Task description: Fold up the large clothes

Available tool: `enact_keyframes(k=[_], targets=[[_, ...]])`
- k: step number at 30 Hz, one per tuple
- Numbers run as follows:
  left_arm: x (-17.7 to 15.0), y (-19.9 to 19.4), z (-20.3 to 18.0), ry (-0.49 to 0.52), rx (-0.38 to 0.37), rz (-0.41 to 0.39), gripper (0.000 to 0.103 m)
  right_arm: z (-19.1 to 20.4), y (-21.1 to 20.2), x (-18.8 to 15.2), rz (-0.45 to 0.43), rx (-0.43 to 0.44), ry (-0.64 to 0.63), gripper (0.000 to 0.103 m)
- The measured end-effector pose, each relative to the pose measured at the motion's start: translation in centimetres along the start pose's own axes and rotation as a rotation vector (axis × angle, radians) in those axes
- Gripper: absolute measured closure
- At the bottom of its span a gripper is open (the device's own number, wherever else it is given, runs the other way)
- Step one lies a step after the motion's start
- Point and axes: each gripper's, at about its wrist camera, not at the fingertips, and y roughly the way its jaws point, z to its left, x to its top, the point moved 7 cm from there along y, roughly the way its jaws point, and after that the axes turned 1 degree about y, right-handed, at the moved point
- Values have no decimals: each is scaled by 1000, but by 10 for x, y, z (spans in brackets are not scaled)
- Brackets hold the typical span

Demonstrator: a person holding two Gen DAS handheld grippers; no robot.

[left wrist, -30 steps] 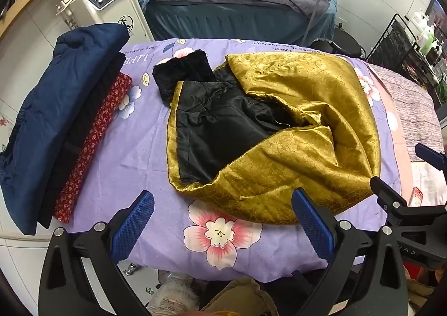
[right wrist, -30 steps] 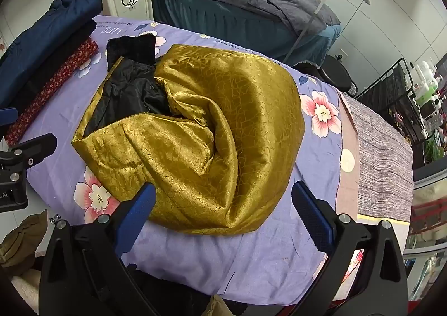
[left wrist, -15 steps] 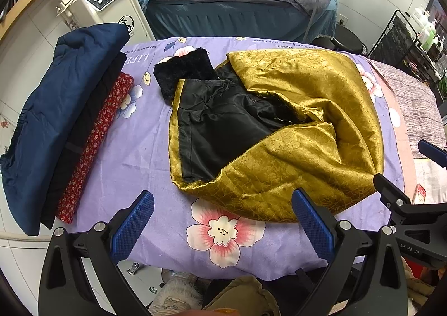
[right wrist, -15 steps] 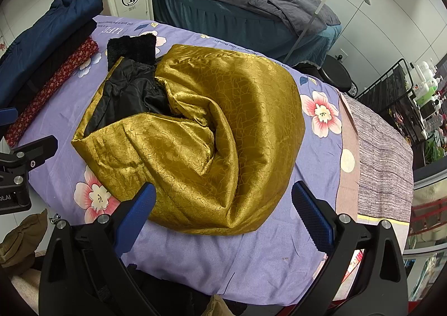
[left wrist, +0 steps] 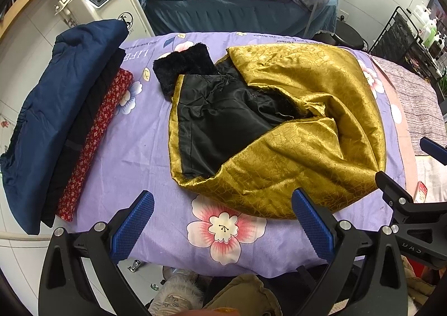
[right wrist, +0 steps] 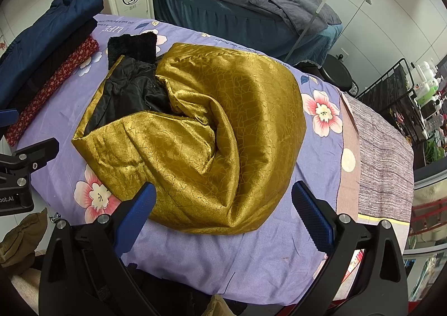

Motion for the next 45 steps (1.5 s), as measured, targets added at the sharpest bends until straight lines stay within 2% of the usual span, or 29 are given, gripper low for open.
enact_keyframes(k=[45], targets=[[-7, 7, 1, 1, 4, 34, 6, 0, 1, 3, 4, 1, -1, 7]])
